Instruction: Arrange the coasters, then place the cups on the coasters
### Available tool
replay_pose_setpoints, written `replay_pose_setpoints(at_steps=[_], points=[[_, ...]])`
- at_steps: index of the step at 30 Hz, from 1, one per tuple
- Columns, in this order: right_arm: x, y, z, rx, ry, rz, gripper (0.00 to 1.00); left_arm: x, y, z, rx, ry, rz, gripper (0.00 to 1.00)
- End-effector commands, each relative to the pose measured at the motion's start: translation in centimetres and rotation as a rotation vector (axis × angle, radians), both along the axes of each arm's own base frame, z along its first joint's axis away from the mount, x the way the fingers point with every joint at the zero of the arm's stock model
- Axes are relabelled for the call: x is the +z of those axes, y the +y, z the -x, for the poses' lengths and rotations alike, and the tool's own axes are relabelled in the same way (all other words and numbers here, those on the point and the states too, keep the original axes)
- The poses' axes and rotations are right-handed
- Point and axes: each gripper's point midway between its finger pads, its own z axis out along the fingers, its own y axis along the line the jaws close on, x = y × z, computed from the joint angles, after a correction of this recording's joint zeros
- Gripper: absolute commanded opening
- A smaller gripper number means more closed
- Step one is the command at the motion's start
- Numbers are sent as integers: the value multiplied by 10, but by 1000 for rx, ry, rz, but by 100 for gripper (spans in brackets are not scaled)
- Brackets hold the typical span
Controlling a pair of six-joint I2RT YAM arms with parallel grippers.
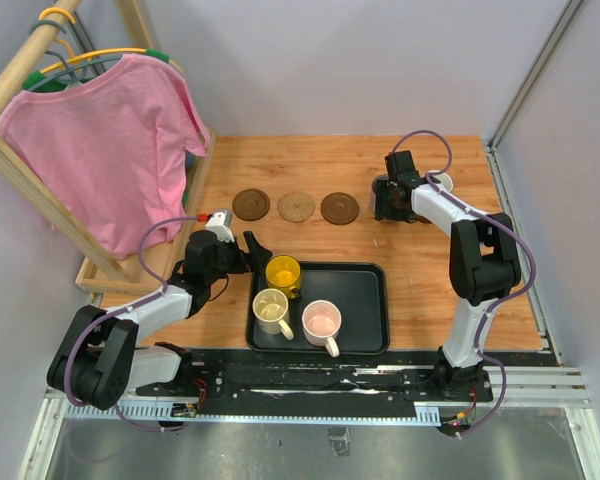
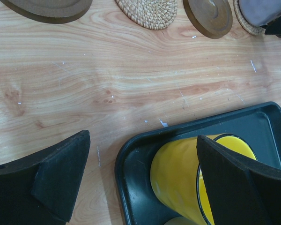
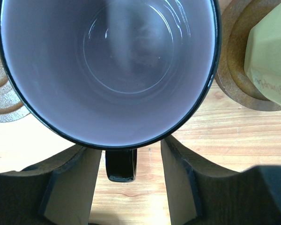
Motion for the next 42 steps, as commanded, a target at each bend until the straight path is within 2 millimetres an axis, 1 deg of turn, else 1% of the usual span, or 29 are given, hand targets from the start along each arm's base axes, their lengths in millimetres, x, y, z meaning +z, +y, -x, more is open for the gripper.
replay_pose_setpoints(at_steps=[1, 4, 8, 11, 16, 22, 28, 34, 37, 42], points=[[14, -2, -2, -9, -41, 10, 54, 16, -7, -8, -17, -48, 13, 100], [19, 0, -3, -5, -54, 8, 50, 15, -7, -8, -17, -46, 14, 100], [23, 2, -6, -1, -68, 6, 38, 15, -6, -8, -16, -45, 14, 100], [23, 3, -7, 2, -69, 10, 26, 16, -6, -8, -16, -47, 15, 100], [25, 1, -7, -8, -78, 25, 2, 15, -6, -6, -14, -45, 15, 100], [30, -4, -11, -14, -106, 46, 1, 15, -6, -6, -15, -47, 15, 100], [44, -3, -19, -3, -187, 45, 1, 15, -4, -5, -9, -51, 12, 100], [53, -2, -21, 7, -205, 40, 1, 15, -4, -5, -9, -51, 12, 100], [52, -2, -20, 9, -201, 37, 1, 15, -4, -4, -7, -52, 14, 100], [44, -1, -13, 10, -181, 32, 1, 16, -3, -4, -7, -53, 13, 100]])
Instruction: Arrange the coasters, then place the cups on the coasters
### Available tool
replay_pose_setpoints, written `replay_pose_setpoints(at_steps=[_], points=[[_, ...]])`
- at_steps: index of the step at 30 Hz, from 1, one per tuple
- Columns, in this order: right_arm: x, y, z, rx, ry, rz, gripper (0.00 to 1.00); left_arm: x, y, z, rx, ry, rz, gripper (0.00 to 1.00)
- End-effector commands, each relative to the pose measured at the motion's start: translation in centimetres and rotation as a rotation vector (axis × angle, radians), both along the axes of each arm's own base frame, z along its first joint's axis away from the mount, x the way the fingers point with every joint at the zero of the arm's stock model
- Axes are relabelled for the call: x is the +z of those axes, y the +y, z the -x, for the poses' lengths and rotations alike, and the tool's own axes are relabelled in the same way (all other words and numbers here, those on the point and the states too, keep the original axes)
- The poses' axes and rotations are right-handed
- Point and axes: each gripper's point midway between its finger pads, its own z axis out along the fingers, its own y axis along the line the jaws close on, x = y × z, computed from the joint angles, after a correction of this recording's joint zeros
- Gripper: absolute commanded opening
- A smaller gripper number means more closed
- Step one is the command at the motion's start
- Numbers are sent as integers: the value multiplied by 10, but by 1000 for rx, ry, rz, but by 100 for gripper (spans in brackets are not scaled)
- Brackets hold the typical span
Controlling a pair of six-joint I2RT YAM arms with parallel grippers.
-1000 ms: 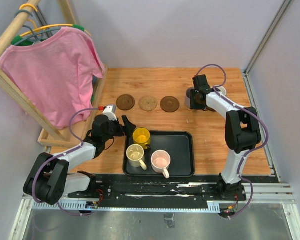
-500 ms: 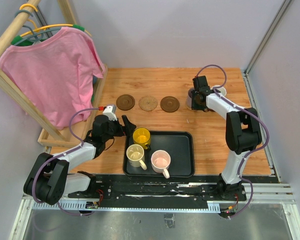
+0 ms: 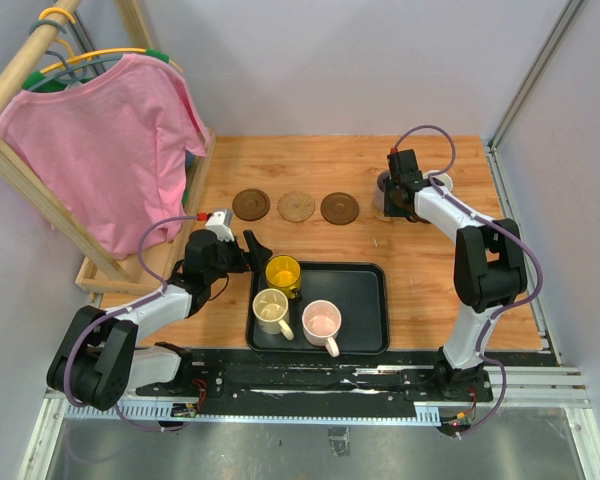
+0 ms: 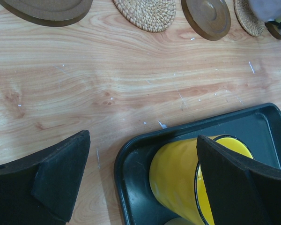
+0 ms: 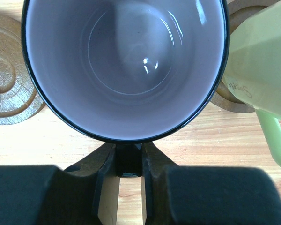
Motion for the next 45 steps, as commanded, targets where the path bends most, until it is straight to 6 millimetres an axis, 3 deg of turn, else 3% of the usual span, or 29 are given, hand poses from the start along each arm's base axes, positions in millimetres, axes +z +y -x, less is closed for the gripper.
replay_pose_setpoints(at_steps=[1, 29, 35, 40, 45], points=[[23, 5, -7, 6, -92, -8, 1, 13, -3, -3, -7, -47, 11, 100], [-3, 7, 5, -12, -19, -3, 3, 12, -2, 1, -5, -43, 14, 100], [-4, 7, 7, -13, -12, 1, 20, 11, -1, 1, -2, -41, 13, 100], [-5, 8, 8, -7, -10, 2, 43, 12, -1, 1, -3, -41, 15, 100], [-2, 10, 8, 0, -14, 4, 54, 13, -2, 1, -5, -44, 16, 100]])
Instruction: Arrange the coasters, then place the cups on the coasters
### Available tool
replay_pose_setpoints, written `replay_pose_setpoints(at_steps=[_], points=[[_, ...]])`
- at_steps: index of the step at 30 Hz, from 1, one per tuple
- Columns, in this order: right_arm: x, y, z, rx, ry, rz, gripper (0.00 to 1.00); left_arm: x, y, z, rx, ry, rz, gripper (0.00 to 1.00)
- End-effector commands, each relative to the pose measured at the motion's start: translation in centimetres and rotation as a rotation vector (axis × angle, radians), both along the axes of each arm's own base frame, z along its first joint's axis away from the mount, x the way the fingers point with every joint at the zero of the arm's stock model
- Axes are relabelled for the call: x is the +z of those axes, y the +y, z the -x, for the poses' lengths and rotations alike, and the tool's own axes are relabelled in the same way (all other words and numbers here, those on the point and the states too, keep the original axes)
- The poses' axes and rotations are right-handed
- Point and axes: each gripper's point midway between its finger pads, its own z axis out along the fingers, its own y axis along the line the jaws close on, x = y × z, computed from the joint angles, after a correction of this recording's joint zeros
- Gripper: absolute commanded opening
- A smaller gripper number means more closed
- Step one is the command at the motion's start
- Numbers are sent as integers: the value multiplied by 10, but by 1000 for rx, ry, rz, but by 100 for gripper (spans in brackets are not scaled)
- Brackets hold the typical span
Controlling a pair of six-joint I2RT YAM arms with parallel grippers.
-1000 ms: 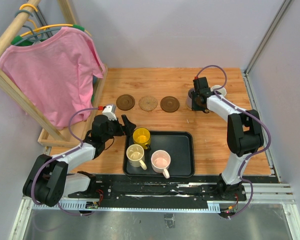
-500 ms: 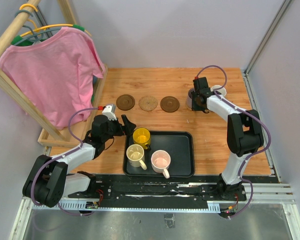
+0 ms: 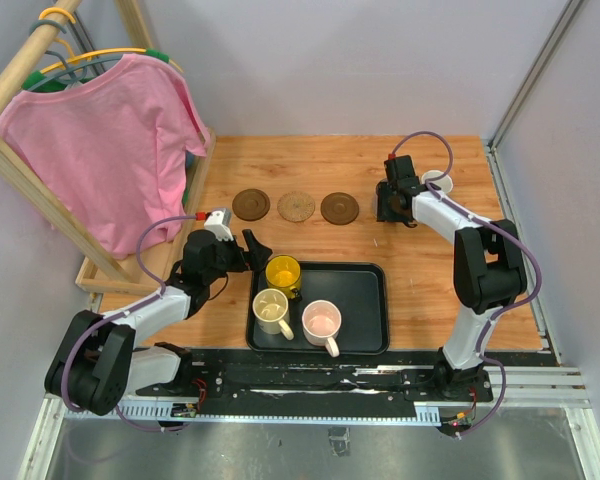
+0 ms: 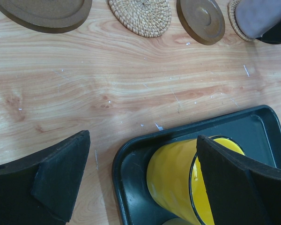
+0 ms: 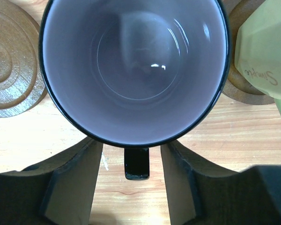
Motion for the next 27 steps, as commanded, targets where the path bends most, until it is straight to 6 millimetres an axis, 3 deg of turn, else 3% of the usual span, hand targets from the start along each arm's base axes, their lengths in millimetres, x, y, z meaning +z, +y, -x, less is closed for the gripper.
replay_pose_setpoints(at_steps=[1, 9, 16, 22, 27], points=[[10, 4, -2, 1, -31, 9, 54, 6, -2, 0, -5, -23, 9, 100], [18, 3, 5, -10, -40, 12, 62, 10, -2, 0, -9, -35, 9, 100], [44, 7, 25, 3, -84, 1, 66, 17, 1, 0, 0, -54, -3, 100], [75, 19, 66, 56, -133, -2, 72, 20, 3, -1, 11, -63, -13, 100], [81, 41, 118, 154, -116, -54, 76, 21, 4, -1, 10, -64, -16, 100]])
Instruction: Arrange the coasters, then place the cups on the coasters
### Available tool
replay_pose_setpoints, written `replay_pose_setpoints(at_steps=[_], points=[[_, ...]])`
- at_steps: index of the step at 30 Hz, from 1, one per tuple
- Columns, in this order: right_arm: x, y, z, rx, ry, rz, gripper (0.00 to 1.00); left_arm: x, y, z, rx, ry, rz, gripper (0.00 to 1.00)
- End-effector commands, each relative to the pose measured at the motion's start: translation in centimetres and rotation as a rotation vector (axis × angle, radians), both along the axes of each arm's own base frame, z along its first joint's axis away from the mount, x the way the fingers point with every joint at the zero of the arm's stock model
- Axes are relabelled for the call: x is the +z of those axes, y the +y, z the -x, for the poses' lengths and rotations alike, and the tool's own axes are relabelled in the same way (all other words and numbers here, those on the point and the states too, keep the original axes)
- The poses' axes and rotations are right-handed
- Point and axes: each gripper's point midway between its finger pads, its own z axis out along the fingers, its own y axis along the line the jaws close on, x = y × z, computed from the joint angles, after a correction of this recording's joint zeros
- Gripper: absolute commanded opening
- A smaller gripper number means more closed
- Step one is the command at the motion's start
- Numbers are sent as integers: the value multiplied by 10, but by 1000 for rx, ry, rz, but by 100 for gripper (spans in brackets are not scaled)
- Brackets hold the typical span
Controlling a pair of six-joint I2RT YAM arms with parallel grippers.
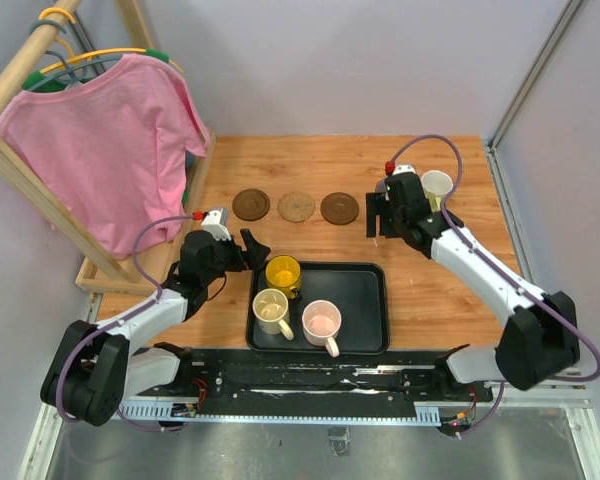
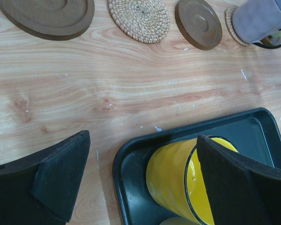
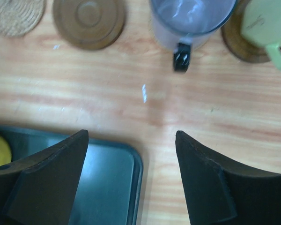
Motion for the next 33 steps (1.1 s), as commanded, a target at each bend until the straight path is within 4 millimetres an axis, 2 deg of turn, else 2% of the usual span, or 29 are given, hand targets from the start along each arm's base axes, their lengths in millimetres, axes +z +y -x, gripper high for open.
replay_pose_setpoints(at_steps=[1, 8, 14, 20, 33], points=[[-9, 17, 56, 83, 71, -17, 77, 10, 0, -3, -2, -37, -14, 100], [-21, 42, 131, 230, 139, -20, 84, 13, 3, -5, 6, -45, -38, 99], [-28, 61, 174, 342, 153, -58, 90, 21, 5, -3, 20, -58, -27, 100], [-18, 91, 205, 515, 138, -168, 97, 24, 9, 2, 39, -57, -24, 100], [-40, 130, 250, 683, 217, -127, 99, 13, 6, 8, 35, -27, -9, 100]])
